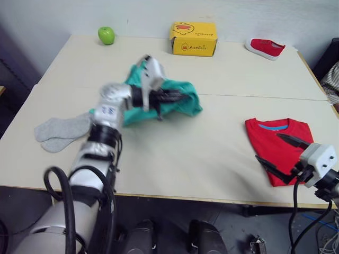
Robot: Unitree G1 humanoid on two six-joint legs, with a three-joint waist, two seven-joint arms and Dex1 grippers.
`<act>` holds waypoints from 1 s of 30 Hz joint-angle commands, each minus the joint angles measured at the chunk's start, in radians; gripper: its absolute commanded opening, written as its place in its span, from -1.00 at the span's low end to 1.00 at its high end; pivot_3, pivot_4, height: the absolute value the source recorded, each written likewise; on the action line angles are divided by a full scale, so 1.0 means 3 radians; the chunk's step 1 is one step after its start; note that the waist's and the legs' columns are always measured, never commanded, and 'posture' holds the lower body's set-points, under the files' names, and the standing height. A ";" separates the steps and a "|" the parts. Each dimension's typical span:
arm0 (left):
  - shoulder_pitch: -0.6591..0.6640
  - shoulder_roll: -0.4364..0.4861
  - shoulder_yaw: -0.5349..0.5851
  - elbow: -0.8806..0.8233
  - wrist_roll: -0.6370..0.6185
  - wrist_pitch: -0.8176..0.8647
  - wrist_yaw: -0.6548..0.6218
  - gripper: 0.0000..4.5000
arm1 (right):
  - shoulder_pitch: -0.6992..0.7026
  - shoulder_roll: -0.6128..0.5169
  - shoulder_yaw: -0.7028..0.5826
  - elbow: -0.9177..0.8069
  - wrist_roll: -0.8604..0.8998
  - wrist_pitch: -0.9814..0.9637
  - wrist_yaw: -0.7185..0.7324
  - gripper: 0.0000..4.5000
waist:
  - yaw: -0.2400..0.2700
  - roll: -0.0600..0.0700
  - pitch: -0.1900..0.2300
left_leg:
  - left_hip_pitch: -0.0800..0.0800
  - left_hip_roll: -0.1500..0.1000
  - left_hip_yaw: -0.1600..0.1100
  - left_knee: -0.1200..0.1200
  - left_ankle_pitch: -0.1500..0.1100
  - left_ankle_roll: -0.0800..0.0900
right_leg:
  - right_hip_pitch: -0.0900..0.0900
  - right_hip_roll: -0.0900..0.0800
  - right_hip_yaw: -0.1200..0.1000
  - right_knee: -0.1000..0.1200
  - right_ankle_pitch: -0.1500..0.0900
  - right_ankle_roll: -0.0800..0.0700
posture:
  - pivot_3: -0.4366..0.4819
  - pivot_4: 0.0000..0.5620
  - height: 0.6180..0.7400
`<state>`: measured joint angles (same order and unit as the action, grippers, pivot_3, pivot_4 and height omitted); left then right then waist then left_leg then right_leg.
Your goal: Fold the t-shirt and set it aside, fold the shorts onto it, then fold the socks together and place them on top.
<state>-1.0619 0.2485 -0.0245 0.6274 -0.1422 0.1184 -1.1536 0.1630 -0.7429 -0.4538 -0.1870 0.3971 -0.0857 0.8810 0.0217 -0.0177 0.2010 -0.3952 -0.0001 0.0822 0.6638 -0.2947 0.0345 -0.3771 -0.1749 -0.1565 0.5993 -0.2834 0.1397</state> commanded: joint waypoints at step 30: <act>0.2086 0.1616 0.0603 -0.0724 -0.0253 -0.0897 0.0131 0.73 | -0.0999 -0.0092 0.2184 -0.0557 -0.1885 -0.0290 -0.0482 1.00 | 0.0022 0.0034 -0.0001 | 0.0003 0.0028 -0.0013 0.0012 -0.0010 -0.0008 | -0.0005 0.0019 0.0006 0.0002 0.0009 -0.0020 | -0.05 -0.47 1.00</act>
<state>-0.4419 0.7180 0.1399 0.4163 -0.2231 -0.1261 -1.1324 -0.1243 -0.7569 0.2007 -0.3781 -0.1229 -0.0938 0.7559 0.0282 -0.0075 0.2008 -0.3943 0.0084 0.0782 0.6673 -0.2978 0.0320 -0.3784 -0.1693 -0.1549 0.5999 -0.2806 0.1337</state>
